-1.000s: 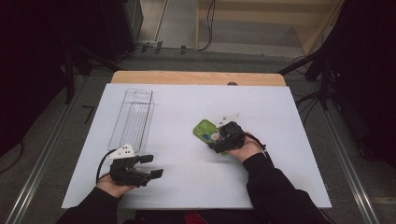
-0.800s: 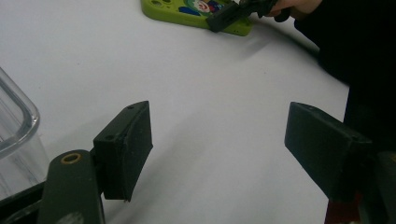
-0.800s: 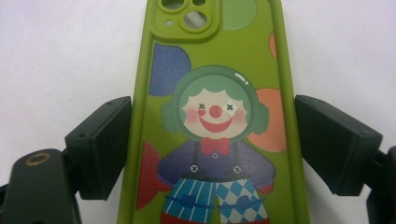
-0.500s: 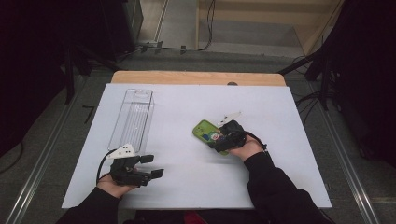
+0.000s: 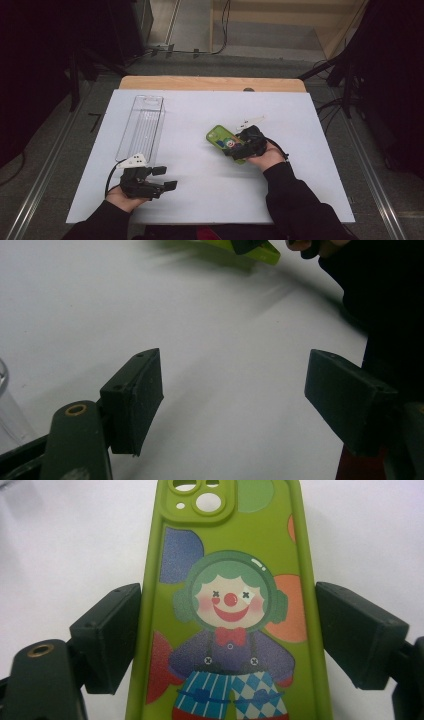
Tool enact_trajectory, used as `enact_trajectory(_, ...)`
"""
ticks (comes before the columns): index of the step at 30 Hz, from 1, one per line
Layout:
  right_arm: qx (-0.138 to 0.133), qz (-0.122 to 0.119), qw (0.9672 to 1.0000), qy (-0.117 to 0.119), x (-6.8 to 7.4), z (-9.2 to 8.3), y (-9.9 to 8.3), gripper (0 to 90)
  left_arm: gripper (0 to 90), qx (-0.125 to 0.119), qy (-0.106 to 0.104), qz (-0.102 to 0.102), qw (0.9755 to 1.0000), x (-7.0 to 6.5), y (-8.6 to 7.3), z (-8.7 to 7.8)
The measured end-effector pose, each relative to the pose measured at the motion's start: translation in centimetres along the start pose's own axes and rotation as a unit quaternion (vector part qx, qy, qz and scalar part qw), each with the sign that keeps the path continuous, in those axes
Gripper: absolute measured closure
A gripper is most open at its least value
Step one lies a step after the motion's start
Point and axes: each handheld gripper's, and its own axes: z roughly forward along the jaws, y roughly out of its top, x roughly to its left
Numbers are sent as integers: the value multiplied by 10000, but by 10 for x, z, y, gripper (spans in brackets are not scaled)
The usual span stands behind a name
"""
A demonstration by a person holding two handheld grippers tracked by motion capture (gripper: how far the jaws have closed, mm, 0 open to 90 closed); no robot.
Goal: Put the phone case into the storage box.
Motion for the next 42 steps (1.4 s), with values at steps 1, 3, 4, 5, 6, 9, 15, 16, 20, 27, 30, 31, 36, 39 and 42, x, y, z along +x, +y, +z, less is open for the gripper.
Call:
enact_trajectory(1,2,28,10000,10,0,-2,0,144,243,-11,1,-15,10000,0,0,0)
enact_trajectory(3,-27,55,10000,26,1,-5,0,144,243,5,88,25,10000,-1,2,-1)
enact_trajectory(4,-44,79,10000,24,2,-7,0,144,243,-3,133,39,9999,-2,4,-1)
enact_trajectory(5,-49,101,9999,34,2,-9,0,144,243,-35,95,4,9999,-3,5,-2)
enact_trajectory(6,-78,135,9999,54,2,-11,0,144,243,-37,55,6,10000,-4,7,-2)
enact_trajectory(9,-151,220,9996,136,4,-17,-2,144,243,-14,79,-12,10000,-8,12,-2)
enact_trajectory(15,-274,342,9989,168,10,-29,-4,144,242,56,21,-298,9995,-9,25,-2)
enact_trajectory(16,-266,375,9988,183,12,-31,-5,143,243,96,11,-379,9992,-9,28,-2)
enact_trajectory(20,-262,437,9986,145,18,-36,-6,144,239,210,-48,-484,9986,-11,36,1)
enact_trajectory(27,-289,632,9975,110,25,-39,-10,143,228,276,18,-472,9985,-15,51,9)
enact_trajectory(30,-315,751,9966,99,28,-40,-12,144,228,297,70,-447,9985,-17,57,12)
enact_trajectory(31,-349,776,9963,102,28,-41,-13,144,227,292,67,-437,9986,-17,59,13)
enact_trajectory(36,-389,855,9956,43,33,-42,-15,143,227,268,56,-483,9985,-15,67,16)
enact_trajectory(39,-432,1010,9939,83,34,-43,-17,143,227,296,54,-524,9982,-15,71,18)
enact_trajectory(42,-464,1076,9931,107,37,-43,-20,143,227,288,34,-560,9980,-15,75,20)
